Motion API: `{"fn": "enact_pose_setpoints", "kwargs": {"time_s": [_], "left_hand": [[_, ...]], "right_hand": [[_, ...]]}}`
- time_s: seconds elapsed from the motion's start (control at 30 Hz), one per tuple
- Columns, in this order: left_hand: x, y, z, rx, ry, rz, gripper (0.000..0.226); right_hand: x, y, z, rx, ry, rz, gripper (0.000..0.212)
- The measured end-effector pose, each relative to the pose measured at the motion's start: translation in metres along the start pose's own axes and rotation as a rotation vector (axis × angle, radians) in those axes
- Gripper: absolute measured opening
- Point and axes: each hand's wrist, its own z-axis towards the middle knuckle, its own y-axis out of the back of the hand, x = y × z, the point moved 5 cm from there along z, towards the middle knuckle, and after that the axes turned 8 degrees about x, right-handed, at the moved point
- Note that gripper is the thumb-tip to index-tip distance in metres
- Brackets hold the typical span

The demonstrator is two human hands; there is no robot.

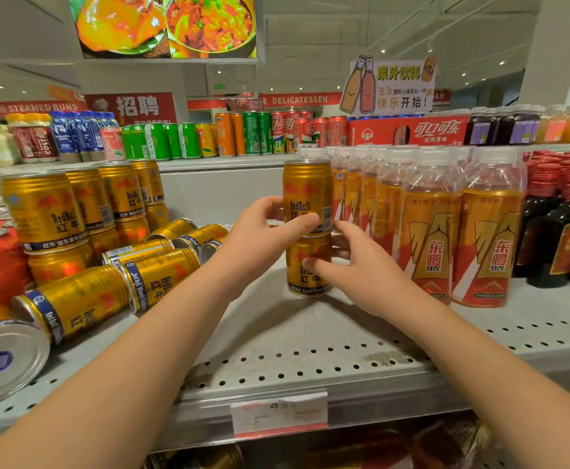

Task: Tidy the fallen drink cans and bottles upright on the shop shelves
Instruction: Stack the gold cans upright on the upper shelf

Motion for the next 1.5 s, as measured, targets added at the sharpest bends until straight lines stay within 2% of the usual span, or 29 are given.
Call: {"fn": "enact_pose_setpoints", "kwargs": {"time_s": [0.07, 0.23, 0.3, 0.37, 0.43, 0.53, 0.67, 0.8, 0.9, 1.0, 1.07, 1.27, 1.33, 1.5], "left_hand": [[0.000, 0.000, -0.002, -0.020, -0.020, 0.024, 0.047], [-0.004, -0.006, 0.002, -0.075, -0.018, 0.094, 0.058], [-0.003, -0.005, 0.000, -0.055, -0.010, 0.094, 0.060], [-0.002, 0.001, -0.009, -0.044, 0.011, 0.094, 0.071], [-0.002, 0.013, -0.027, -0.101, 0.009, 0.150, 0.078], [-0.005, 0.038, -0.071, -0.208, -0.080, 0.203, 0.065], [-0.005, 0.077, -0.144, -0.336, -0.139, 0.259, 0.038], [-0.003, 0.126, -0.216, -0.532, -0.179, 0.373, 0.014], [-0.002, 0.166, -0.251, -0.609, -0.181, 0.530, 0.008], [0.007, 0.196, -0.262, -0.637, -0.121, 0.654, 0.012], [0.019, 0.206, -0.263, -0.592, -0.023, 0.703, 0.019], [0.046, 0.218, -0.249, -0.419, 0.312, 0.771, 0.081], [0.049, 0.224, -0.238, -0.371, 0.414, 0.756, 0.094], [0.050, 0.228, -0.228, -0.270, 0.488, 0.730, 0.094]], "right_hand": [[-0.003, -0.001, 0.002, -0.035, 0.005, -0.003, 0.049], [0.004, 0.000, 0.001, -0.110, -0.030, -0.100, 0.042], [0.008, 0.000, -0.006, -0.123, -0.044, -0.216, 0.063], [0.020, 0.000, -0.017, -0.182, 0.002, -0.366, 0.085], [0.041, -0.005, -0.030, -0.286, 0.119, -0.413, 0.083], [0.071, -0.027, -0.047, -0.327, 0.255, -0.401, 0.072], [0.085, -0.072, -0.050, -0.203, 0.263, -0.260, 0.053], [0.096, -0.119, -0.044, -0.087, 0.251, -0.155, 0.050], [0.113, -0.149, -0.038, -0.035, 0.263, -0.142, 0.050], [0.132, -0.173, -0.032, -0.009, 0.290, -0.142, 0.050], [0.142, -0.189, -0.027, 0.020, 0.315, -0.181, 0.054], [0.160, -0.219, -0.006, 0.107, 0.338, -0.523, 0.080], [0.163, -0.222, 0.004, 0.158, 0.343, -0.606, 0.085], [0.172, -0.225, 0.020, 0.246, 0.401, -0.739, 0.085]]}}
